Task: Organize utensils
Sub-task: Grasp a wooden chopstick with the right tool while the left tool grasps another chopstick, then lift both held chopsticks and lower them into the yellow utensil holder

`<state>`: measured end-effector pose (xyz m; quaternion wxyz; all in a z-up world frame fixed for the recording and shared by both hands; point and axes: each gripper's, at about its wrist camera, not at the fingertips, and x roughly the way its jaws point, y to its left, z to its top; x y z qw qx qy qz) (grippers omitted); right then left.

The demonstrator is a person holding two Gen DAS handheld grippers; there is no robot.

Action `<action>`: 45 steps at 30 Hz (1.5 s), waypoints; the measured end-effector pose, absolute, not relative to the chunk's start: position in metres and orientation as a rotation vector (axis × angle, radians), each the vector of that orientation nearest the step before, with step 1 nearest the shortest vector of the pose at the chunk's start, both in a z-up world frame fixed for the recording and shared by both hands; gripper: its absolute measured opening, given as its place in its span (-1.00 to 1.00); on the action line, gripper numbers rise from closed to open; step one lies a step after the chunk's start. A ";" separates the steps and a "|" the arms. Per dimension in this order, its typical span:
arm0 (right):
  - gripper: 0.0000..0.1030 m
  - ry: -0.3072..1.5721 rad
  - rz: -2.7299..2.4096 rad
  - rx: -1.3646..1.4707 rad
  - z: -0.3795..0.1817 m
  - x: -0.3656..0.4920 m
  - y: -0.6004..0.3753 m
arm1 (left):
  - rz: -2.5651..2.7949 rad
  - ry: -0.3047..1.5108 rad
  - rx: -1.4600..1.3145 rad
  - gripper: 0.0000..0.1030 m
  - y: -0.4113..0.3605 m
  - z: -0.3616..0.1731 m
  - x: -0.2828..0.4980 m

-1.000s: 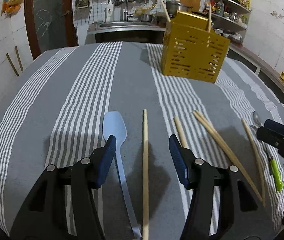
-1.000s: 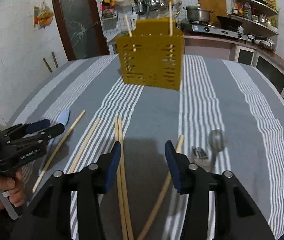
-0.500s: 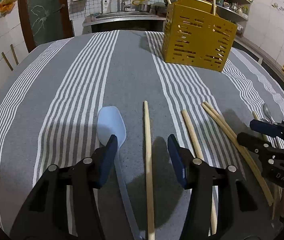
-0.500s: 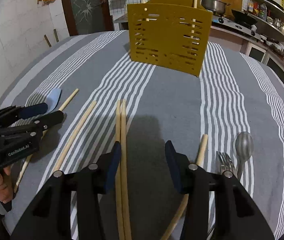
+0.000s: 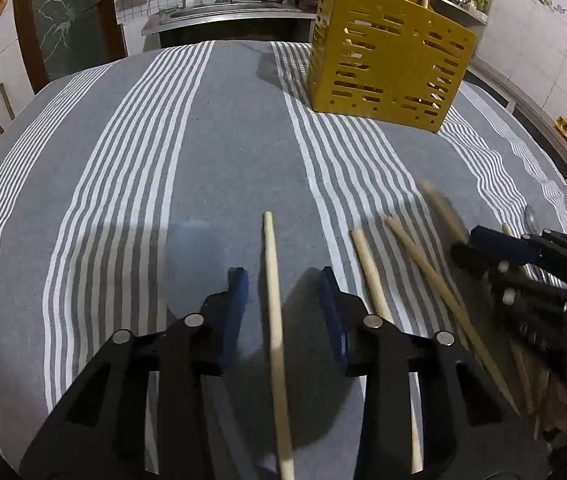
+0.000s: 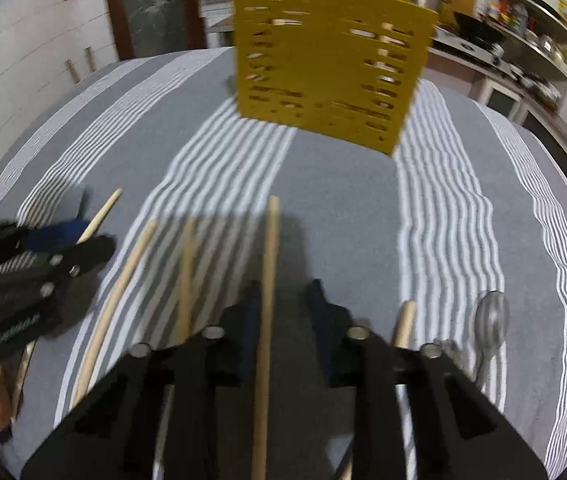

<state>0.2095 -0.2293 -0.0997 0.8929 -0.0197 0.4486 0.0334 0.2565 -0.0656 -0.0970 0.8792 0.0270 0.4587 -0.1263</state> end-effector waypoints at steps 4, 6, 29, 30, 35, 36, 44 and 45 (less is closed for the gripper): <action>-0.82 0.966 0.045 0.082 -0.101 0.223 -0.256 | -0.269 0.972 0.038 -0.51 -0.065 -0.097 0.263; -0.82 0.981 0.060 0.112 -0.100 0.228 -0.261 | -0.272 0.981 0.025 -0.54 -0.065 -0.097 0.268; -0.89 1.029 0.108 0.109 -0.095 0.248 -0.262 | -0.245 1.000 0.134 -0.92 -0.079 -0.094 0.285; -0.89 1.016 0.121 0.119 -0.091 0.248 -0.262 | -0.248 0.998 0.129 -0.92 -0.079 -0.092 0.286; -0.89 0.909 0.168 0.164 -0.062 0.234 -0.268 | -0.271 0.931 0.067 -0.92 -0.076 -0.061 0.282; -0.89 0.886 0.169 0.171 -0.055 0.230 -0.271 | -0.284 0.907 0.045 -0.92 -0.074 -0.051 0.278; -0.89 0.748 0.210 0.182 -0.020 0.197 -0.277 | -0.287 0.796 0.005 -0.92 -0.071 -0.011 0.254; -0.89 0.729 0.217 0.182 -0.015 0.192 -0.278 | -0.283 0.779 0.004 -0.92 -0.071 -0.006 0.250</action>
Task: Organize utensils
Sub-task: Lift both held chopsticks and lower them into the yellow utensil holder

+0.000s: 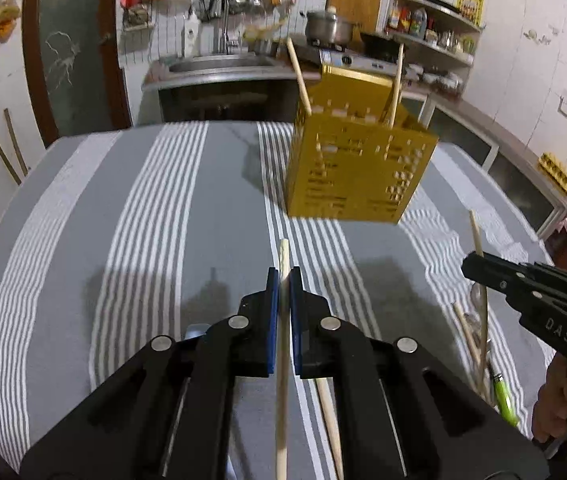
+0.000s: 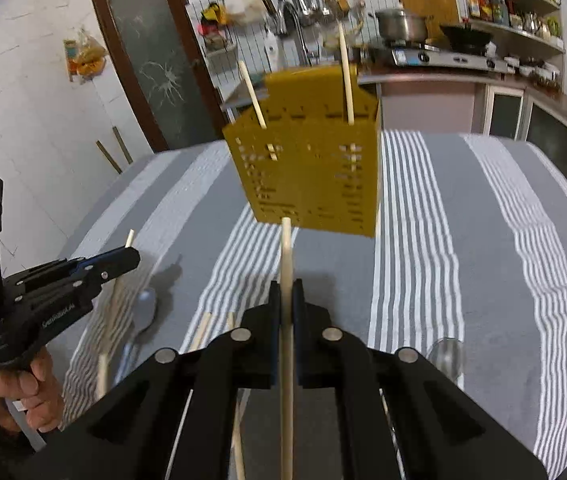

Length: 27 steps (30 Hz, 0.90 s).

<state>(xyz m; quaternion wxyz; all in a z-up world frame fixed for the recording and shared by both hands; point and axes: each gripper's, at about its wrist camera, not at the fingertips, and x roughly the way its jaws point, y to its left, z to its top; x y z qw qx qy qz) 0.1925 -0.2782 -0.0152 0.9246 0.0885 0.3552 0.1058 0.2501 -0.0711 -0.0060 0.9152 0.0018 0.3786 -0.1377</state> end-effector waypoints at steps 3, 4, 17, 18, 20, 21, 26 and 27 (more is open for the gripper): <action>-0.89 0.696 0.218 0.167 -0.005 0.183 -0.283 | -0.286 0.749 0.001 -0.92 -0.072 0.006 0.240; -0.89 0.679 0.220 0.162 0.000 0.179 -0.284 | -0.286 0.741 -0.001 -0.92 -0.072 0.009 0.238; -0.89 0.475 0.211 0.136 0.059 0.135 -0.295 | -0.306 0.557 0.012 -0.92 -0.081 0.075 0.198; -0.89 0.458 0.210 0.136 0.064 0.134 -0.297 | -0.309 0.546 0.015 -0.92 -0.083 0.081 0.197; -0.89 0.425 0.201 0.129 0.078 0.136 -0.302 | -0.321 0.520 0.020 -0.92 -0.088 0.095 0.197; -0.89 0.413 0.200 0.127 0.083 0.136 -0.303 | -0.327 0.504 0.020 -0.92 -0.091 0.103 0.198; -0.89 0.325 0.175 0.118 0.118 0.150 -0.314 | -0.348 0.449 0.015 -0.92 -0.103 0.138 0.211; -0.89 0.309 0.174 0.115 0.125 0.154 -0.315 | -0.351 0.432 0.015 -0.92 -0.107 0.147 0.216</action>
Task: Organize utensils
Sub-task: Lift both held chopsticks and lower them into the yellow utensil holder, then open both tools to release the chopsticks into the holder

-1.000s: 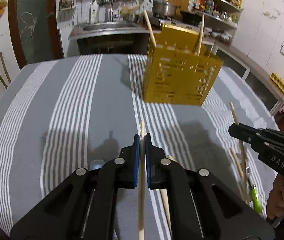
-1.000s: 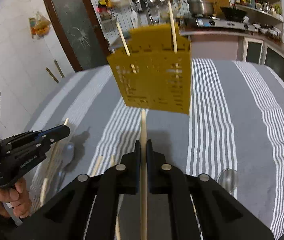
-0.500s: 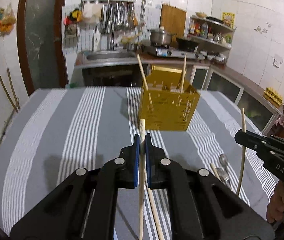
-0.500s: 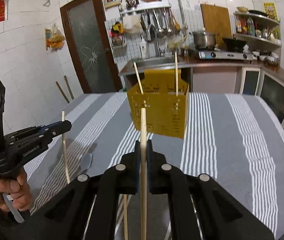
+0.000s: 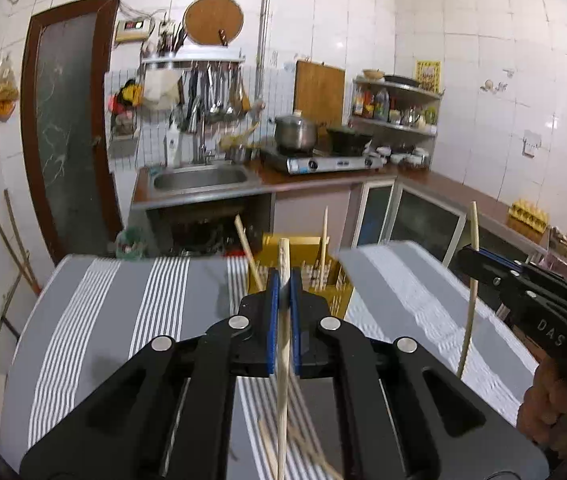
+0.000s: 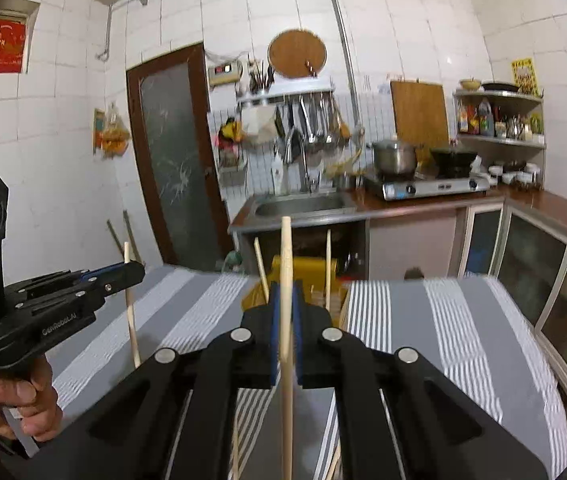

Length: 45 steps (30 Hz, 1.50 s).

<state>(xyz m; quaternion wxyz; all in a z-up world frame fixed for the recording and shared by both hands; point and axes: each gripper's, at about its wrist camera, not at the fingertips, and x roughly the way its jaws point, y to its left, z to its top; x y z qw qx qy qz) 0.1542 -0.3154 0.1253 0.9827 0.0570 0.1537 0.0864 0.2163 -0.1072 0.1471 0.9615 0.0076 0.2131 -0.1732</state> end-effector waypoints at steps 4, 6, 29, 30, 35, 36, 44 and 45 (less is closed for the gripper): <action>-0.89 0.253 0.162 0.104 0.147 0.174 -0.319 | -0.368 0.401 0.010 -0.92 -0.120 0.172 0.238; -0.89 0.224 0.154 0.104 0.159 0.188 -0.321 | -0.377 0.387 0.019 -0.92 -0.128 0.185 0.255; -0.89 0.145 0.129 0.061 0.155 0.343 -0.308 | -0.342 0.298 0.025 -0.92 -0.165 0.180 0.402; -0.89 0.148 0.130 0.058 0.151 0.346 -0.307 | -0.334 0.296 0.028 -0.92 -0.165 0.174 0.405; -0.88 0.179 0.121 0.052 0.123 0.360 -0.305 | -0.326 0.322 0.006 -0.92 -0.159 0.145 0.420; -0.80 0.211 0.122 0.048 0.116 0.364 -0.304 | -0.331 0.346 0.002 -0.91 -0.158 0.138 0.424; -0.01 0.273 0.044 0.095 0.113 0.334 -0.335 | -0.256 0.404 -0.027 -0.28 -0.112 0.122 0.408; -0.01 0.294 0.026 0.093 0.113 0.322 -0.342 | -0.241 0.410 -0.021 -0.28 -0.103 0.121 0.400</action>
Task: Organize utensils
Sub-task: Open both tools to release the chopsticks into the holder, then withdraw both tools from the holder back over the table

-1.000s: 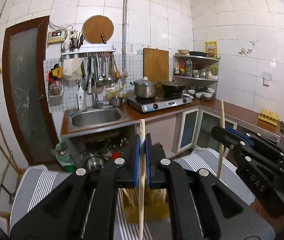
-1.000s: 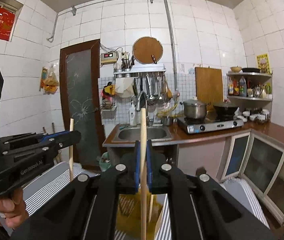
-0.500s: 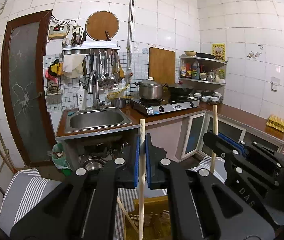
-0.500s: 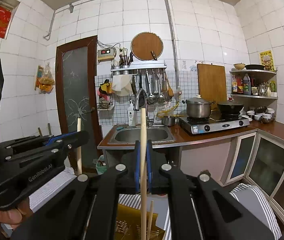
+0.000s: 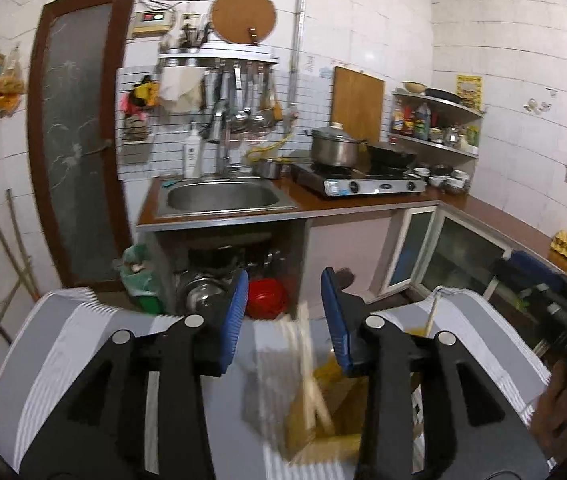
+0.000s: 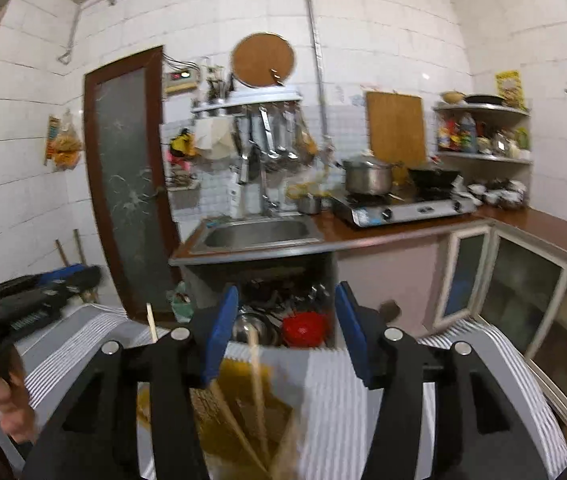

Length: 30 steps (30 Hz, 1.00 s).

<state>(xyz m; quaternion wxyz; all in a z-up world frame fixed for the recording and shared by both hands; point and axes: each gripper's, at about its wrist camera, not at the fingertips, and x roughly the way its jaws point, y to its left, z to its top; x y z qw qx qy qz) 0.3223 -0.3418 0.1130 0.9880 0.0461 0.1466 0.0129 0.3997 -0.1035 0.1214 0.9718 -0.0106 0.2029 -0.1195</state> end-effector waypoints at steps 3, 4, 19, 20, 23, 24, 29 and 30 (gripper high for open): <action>-0.01 0.352 0.009 0.097 0.107 0.293 -0.356 | -0.200 0.425 0.001 -0.23 -0.077 0.113 0.367; -0.01 0.404 0.027 0.096 0.100 0.277 -0.361 | -0.191 0.444 0.008 -0.23 -0.065 0.106 0.351; -0.01 0.624 -0.052 0.129 -0.020 0.060 -0.381 | -0.064 0.608 0.032 -0.16 0.020 -0.016 0.141; -0.01 0.634 -0.050 0.124 -0.026 0.053 -0.378 | -0.066 0.621 0.017 -0.16 0.022 -0.022 0.129; -0.01 0.659 -0.031 0.107 -0.039 0.042 -0.369 | -0.089 0.649 -0.006 -0.15 0.021 -0.037 0.110; -0.01 0.661 -0.031 0.102 -0.040 0.041 -0.365 | -0.101 0.660 0.003 -0.15 0.018 -0.043 0.106; -0.01 0.682 0.000 0.099 -0.047 0.042 -0.354 | -0.120 0.694 0.002 -0.15 0.015 -0.056 0.105; -0.01 0.684 0.001 0.098 -0.047 0.045 -0.353 | -0.122 0.698 0.004 -0.15 0.013 -0.057 0.106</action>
